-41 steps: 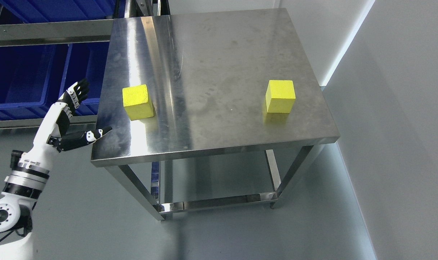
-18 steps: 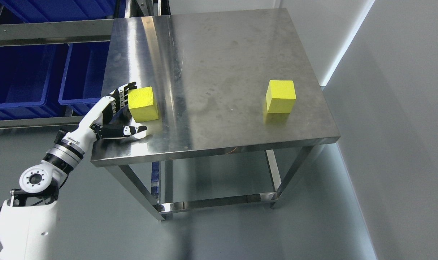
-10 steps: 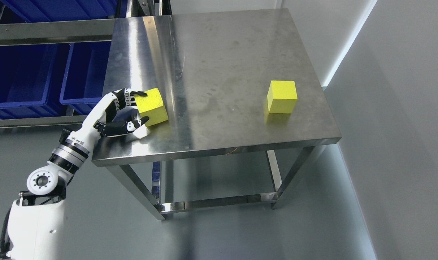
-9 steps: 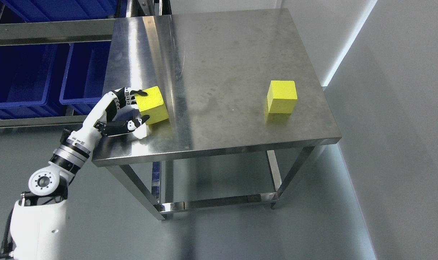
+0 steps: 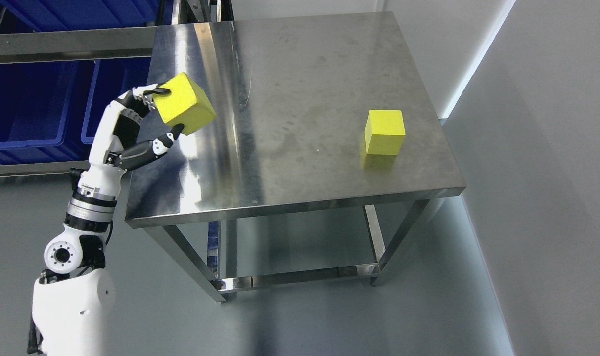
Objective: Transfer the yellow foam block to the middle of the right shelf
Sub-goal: 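Hold the cube up in the left hand while turning toward the bin shelves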
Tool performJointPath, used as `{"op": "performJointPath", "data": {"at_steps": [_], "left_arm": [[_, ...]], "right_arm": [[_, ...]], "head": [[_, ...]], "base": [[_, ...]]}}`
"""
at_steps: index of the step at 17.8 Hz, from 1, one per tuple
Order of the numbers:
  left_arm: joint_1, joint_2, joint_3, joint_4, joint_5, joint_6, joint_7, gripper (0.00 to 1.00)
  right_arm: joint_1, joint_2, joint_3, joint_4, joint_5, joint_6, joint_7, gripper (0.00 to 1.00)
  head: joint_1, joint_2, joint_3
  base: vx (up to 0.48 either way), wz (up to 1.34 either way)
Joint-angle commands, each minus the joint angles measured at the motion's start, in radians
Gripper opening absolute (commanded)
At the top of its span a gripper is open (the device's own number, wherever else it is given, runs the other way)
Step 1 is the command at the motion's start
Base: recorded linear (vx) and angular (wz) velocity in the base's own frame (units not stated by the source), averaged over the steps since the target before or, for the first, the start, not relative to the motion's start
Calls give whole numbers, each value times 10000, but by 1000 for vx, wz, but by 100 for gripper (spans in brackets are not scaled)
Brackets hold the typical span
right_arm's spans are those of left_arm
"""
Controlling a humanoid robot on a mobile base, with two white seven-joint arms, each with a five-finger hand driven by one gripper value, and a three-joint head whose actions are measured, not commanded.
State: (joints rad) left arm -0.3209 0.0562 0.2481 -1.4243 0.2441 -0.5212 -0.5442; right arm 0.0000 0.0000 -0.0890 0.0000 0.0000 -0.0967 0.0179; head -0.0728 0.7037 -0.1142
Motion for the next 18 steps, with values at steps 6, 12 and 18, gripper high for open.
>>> {"op": "performJointPath", "data": {"at_steps": [6, 12, 18], "left_arm": [[33, -388, 495, -467, 1578, 165, 4383, 38], [49, -388, 433, -912, 1578, 303, 4383, 38], [79, -164, 448, -943, 1578, 334, 4383, 38]], "right_arm": [[-15, -175, 0, -175, -15, 1, 5, 100], [-30, -175, 0, -175, 0, 1, 5, 100], [-30, -175, 0, -175, 0, 1, 5, 100]], "head": [[0, 0, 0], [0, -1, 0], [0, -1, 0]], "base": [[-27, 110], [-50, 861], [-103, 1409]]}}
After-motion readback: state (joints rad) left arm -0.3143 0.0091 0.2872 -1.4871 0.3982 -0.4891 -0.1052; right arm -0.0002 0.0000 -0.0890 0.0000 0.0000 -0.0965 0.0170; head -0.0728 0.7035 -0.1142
